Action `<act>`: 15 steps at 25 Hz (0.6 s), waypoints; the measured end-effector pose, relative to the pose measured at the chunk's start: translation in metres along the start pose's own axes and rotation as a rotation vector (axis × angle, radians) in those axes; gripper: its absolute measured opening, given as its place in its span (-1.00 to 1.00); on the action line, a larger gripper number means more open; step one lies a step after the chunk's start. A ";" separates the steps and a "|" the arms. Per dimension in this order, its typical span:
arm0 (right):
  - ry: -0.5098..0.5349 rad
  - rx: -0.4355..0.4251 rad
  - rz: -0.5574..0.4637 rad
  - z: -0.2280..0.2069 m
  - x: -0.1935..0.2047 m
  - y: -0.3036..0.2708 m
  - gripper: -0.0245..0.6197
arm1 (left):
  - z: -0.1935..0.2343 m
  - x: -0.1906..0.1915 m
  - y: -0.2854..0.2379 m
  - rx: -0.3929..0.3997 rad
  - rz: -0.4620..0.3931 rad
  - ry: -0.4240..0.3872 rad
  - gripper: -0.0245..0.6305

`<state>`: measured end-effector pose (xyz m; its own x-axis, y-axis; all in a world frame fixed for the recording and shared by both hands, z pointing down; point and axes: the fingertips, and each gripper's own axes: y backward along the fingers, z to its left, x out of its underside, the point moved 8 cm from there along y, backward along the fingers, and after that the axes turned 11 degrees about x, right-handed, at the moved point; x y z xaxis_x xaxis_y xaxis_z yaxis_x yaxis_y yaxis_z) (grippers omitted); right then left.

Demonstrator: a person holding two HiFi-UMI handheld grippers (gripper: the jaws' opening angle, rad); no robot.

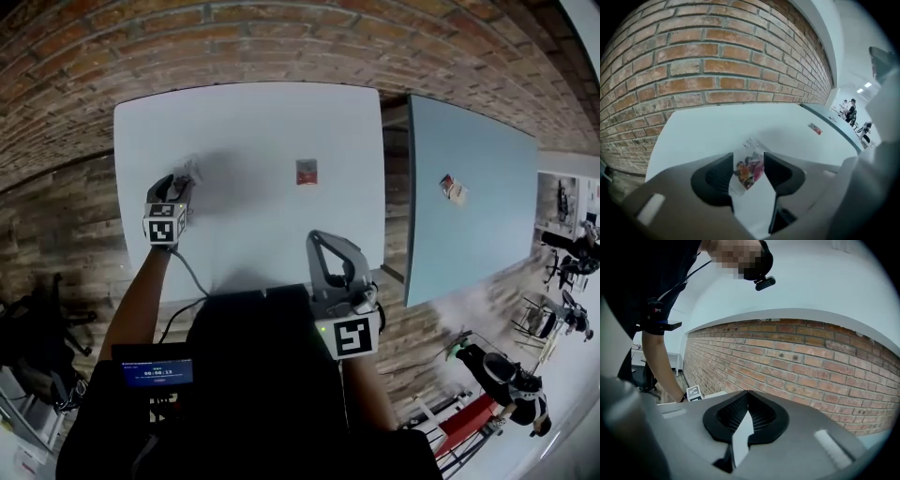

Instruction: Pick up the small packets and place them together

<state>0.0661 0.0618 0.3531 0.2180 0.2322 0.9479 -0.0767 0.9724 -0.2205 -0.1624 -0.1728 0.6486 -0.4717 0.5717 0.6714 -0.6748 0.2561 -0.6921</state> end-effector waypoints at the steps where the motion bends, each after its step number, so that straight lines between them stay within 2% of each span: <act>1: 0.000 0.003 0.004 0.000 0.000 0.001 -0.91 | 0.002 0.003 -0.002 -0.004 0.018 0.019 -0.31; 6: 0.014 0.001 0.034 -0.003 0.004 0.003 -0.91 | 0.001 0.004 -0.007 -0.079 0.068 0.183 -0.30; 9: 0.002 0.003 0.027 -0.004 0.004 0.000 -0.91 | -0.005 0.005 -0.008 -0.128 0.059 0.292 -0.30; 10: -0.002 0.003 0.021 -0.003 0.004 -0.001 -0.91 | -0.007 0.003 -0.007 -0.136 0.047 0.295 -0.30; 12: 0.008 -0.005 0.018 0.000 0.003 -0.004 -0.91 | -0.011 -0.007 -0.002 -0.150 0.009 0.221 -0.30; 15: 0.039 -0.029 0.020 0.004 0.004 -0.006 -0.91 | -0.014 -0.027 0.011 -0.130 -0.039 0.016 -0.30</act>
<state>0.0639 0.0570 0.3588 0.2543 0.2515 0.9339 -0.0535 0.9678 -0.2460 -0.1488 -0.1746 0.6194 -0.4368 0.5710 0.6951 -0.6131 0.3766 -0.6945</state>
